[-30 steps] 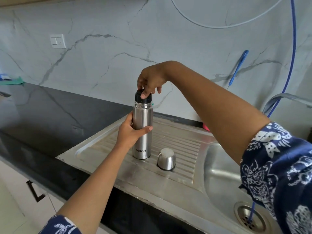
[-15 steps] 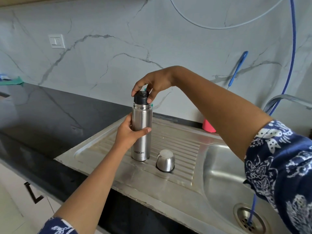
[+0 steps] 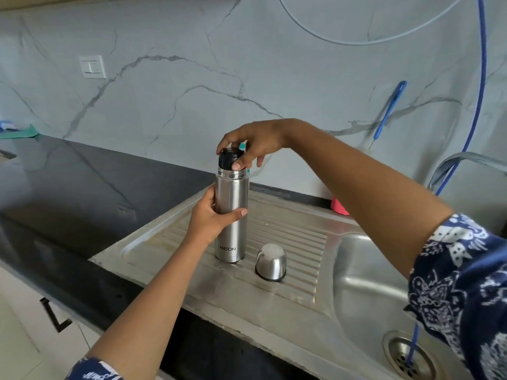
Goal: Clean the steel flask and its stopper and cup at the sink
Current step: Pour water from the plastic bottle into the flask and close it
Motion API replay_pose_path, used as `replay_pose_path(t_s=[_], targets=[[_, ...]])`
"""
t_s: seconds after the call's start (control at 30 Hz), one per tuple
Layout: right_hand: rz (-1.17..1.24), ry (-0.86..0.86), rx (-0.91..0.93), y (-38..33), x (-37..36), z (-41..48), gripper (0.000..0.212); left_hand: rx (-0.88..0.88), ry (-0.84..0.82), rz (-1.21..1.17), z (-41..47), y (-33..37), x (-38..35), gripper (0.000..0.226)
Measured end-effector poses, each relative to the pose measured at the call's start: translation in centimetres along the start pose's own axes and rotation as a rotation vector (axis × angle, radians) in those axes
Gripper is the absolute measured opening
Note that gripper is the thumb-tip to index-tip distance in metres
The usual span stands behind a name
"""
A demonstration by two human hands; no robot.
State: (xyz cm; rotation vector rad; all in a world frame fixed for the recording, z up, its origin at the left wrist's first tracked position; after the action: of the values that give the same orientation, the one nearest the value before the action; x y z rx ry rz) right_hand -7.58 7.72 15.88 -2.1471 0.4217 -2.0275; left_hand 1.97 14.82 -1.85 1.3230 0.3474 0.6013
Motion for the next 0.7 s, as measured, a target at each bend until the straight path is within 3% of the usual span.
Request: replay_pose_path(t_s=[0.1, 0.27, 0.43, 0.53, 0.7], targets=[[-0.152, 0.162, -0.002, -0.2, -0.1, 0.8, 0.045, -0.026, 0.043, 0.009, -0.3, 0.1, -0.1, 0.069], [-0.618, 0.342, -0.198, -0.7, -0.8, 1.9, 0.054, -0.021, 0.045, 0.009, -0.4, 0.2, -0.2, 0.073], [-0.268, 0.151, -0.045, 0.0, -1.4, 0.3, 0.052, 0.002, 0.018, 0.025, -0.1, 0.0, 0.1, 0.067], [-0.399, 0.220, -0.013, -0.1, -1.7, 0.6, 0.046, -0.018, 0.063, 0.031, -0.3, 0.0, -0.2, 0.064], [-0.554, 0.311, -0.252, -0.8, -1.2, 1.8, 0.049, -0.058, 0.170, 0.079, -0.8, 0.3, -0.4, 0.065]])
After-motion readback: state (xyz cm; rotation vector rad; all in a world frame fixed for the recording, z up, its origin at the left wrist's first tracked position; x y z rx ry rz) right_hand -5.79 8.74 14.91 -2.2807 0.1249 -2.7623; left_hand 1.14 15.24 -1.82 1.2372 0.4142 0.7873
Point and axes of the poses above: each hand's wrist, its own z-axis towards the middle knuckle, its own x-axis out of the back of the hand, y = z × x, the point moved 5 cm from there along z, towards the middle knuckle, and after that the axes turned 12 degrees about x, right-handed, at the moved point
